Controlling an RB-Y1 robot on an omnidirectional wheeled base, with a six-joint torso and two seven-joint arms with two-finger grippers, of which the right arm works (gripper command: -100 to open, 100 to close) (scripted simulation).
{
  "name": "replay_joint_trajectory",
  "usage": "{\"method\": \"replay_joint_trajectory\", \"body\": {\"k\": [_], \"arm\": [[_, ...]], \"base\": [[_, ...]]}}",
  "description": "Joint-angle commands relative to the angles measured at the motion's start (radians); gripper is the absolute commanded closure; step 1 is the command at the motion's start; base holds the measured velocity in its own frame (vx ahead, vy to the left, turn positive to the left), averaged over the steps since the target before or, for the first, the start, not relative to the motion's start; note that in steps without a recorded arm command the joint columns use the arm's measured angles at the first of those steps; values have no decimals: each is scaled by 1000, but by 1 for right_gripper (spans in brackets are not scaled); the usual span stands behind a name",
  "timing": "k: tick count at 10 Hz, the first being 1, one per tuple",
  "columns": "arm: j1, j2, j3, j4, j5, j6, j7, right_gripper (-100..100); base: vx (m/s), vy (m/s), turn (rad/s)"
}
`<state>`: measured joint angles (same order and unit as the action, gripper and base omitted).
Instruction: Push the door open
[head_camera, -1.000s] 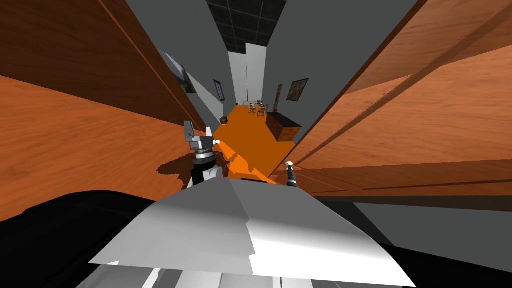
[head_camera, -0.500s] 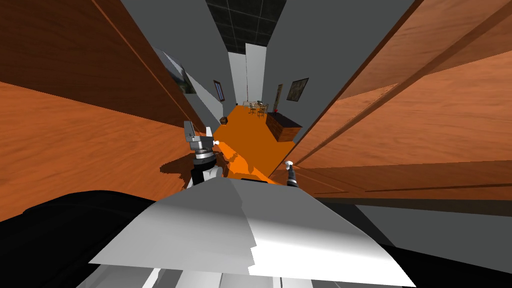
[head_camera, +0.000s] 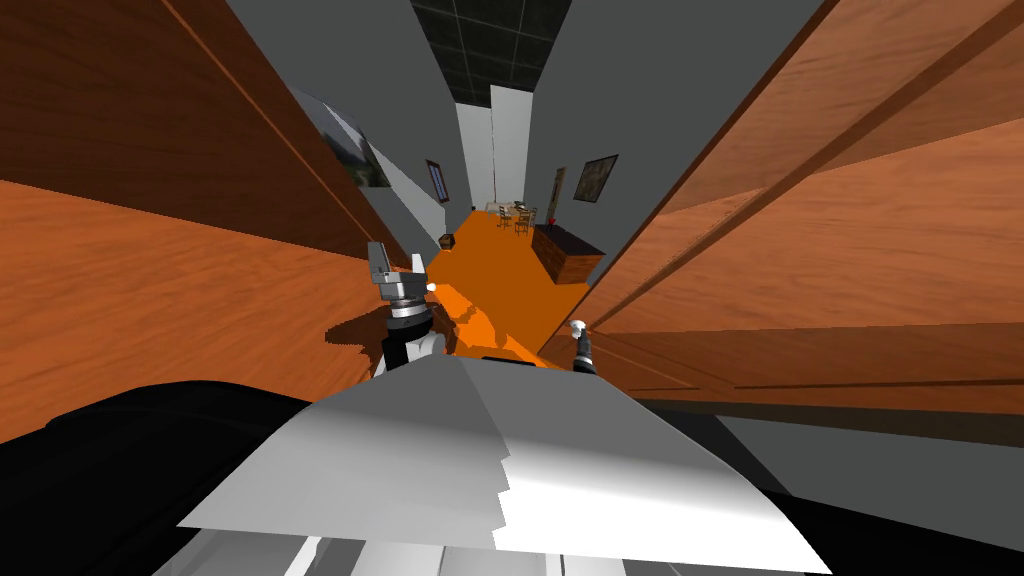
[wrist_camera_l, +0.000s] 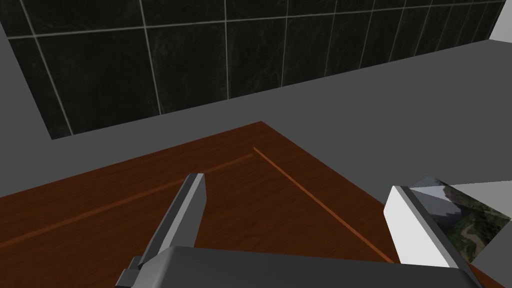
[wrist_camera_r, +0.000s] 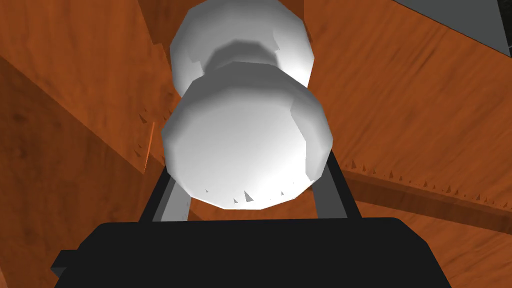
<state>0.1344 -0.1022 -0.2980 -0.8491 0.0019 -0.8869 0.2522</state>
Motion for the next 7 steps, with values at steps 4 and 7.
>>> {"method": "replay_joint_trajectory", "body": {"k": [4, 7], "arm": [[-25, -4, 11, 13, -64, -4, -120, 100], [-42, -4, 21, 26, -114, -3, -199, 100]], "base": [[41, -12, 2], [48, -17, 2]]}}
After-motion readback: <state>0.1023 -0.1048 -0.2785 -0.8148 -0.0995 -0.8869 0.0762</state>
